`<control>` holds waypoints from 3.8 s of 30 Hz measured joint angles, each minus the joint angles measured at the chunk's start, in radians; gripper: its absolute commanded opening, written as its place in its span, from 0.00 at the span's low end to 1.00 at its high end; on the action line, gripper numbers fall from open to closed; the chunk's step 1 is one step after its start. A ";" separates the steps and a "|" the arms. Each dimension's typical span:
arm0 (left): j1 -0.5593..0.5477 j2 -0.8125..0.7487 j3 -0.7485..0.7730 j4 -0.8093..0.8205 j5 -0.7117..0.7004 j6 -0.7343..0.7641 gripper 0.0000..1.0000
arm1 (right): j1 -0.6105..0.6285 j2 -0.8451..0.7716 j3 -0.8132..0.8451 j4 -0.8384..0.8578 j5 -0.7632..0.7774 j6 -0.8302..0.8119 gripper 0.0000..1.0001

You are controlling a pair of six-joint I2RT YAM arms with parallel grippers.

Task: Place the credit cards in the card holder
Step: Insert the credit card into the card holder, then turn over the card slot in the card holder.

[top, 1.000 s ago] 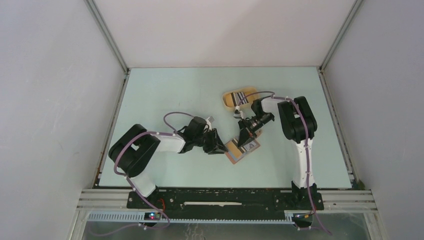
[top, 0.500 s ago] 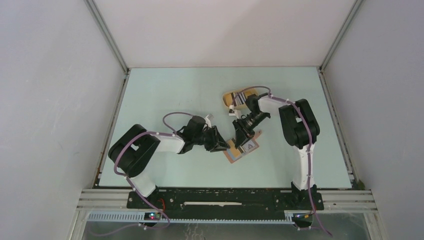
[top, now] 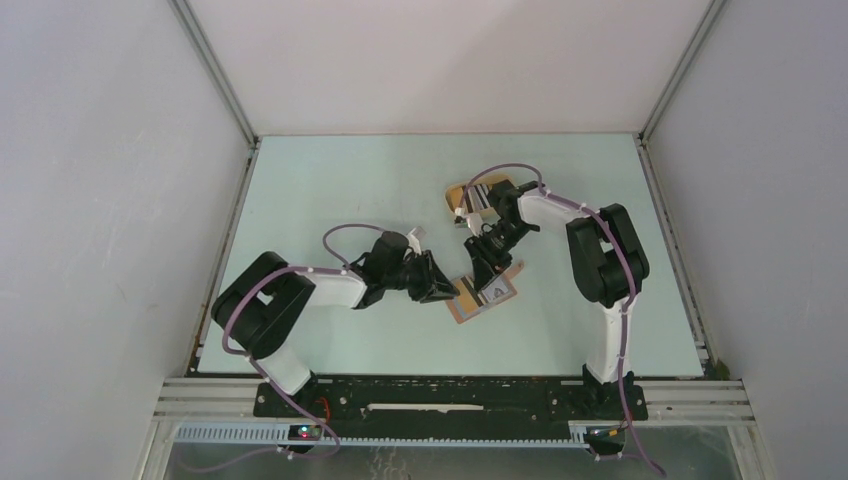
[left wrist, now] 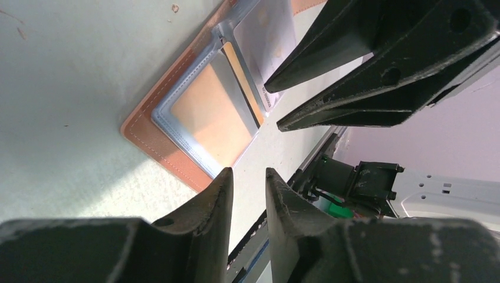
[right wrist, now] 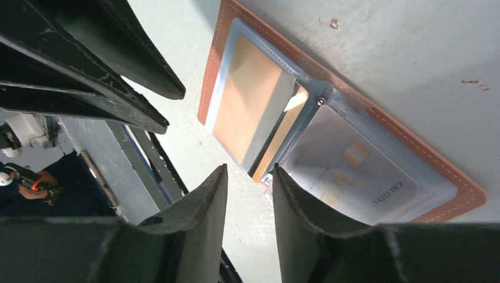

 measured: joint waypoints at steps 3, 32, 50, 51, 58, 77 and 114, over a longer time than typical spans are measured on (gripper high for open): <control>0.000 -0.006 0.000 0.000 0.000 0.000 0.30 | -0.002 0.000 0.000 0.000 0.008 -0.007 0.24; 0.004 0.027 -0.049 0.097 -0.004 -0.052 0.37 | 0.036 0.070 -0.001 0.045 0.060 0.059 0.06; 0.004 0.033 -0.050 0.109 -0.024 -0.052 0.35 | 0.037 0.044 -0.001 0.063 0.012 0.038 0.08; 0.004 0.033 -0.051 0.110 -0.028 -0.052 0.36 | 0.037 0.039 -0.001 0.073 0.018 0.042 0.07; 0.004 0.033 -0.063 0.110 -0.039 -0.052 0.36 | 0.055 0.017 -0.002 0.166 0.105 0.100 0.07; 0.005 0.033 -0.064 0.113 -0.053 -0.053 0.39 | 0.098 0.019 -0.003 0.188 0.205 0.131 0.06; 0.007 0.084 -0.063 0.131 -0.051 -0.079 0.36 | 0.089 -0.115 -0.108 0.137 0.148 0.035 0.13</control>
